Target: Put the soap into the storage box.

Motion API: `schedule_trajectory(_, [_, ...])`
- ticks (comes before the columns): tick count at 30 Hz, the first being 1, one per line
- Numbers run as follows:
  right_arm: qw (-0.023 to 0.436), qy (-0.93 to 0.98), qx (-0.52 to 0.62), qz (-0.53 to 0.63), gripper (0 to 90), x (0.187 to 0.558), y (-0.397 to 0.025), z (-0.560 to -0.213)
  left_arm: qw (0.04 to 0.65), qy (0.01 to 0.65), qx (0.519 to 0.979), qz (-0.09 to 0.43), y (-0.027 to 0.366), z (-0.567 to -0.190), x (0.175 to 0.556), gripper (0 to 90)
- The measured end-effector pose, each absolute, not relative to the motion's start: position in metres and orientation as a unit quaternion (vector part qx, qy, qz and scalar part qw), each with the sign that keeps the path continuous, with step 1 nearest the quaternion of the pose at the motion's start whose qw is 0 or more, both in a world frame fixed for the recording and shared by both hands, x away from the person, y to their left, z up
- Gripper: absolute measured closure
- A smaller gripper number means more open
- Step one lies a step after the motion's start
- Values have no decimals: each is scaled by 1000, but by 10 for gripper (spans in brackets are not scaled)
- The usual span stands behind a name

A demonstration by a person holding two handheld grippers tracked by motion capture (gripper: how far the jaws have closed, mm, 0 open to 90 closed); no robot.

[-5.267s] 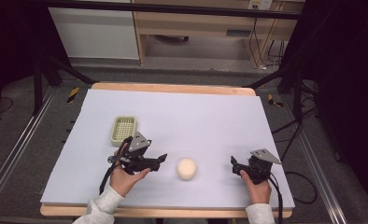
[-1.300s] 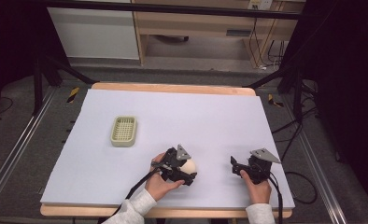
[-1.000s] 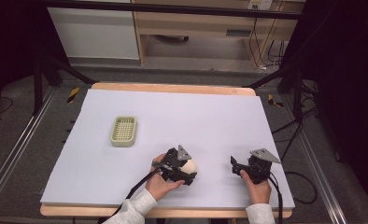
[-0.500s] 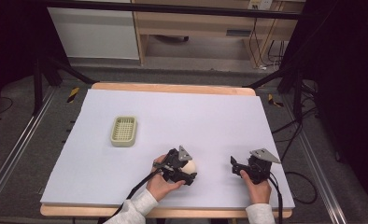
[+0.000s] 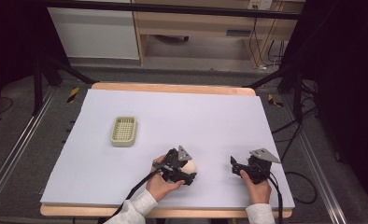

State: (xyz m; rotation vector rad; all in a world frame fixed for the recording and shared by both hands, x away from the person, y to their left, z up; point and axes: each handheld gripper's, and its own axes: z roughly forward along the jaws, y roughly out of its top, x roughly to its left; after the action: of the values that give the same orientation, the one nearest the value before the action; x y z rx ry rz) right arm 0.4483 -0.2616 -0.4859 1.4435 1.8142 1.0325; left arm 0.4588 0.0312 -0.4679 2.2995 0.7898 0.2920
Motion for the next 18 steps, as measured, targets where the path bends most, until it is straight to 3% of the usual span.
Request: schedule_trajectory(18, [298, 682, 543, 388, 48, 448, -261, -486, 349, 302, 880, 114, 50, -454, 454, 241])
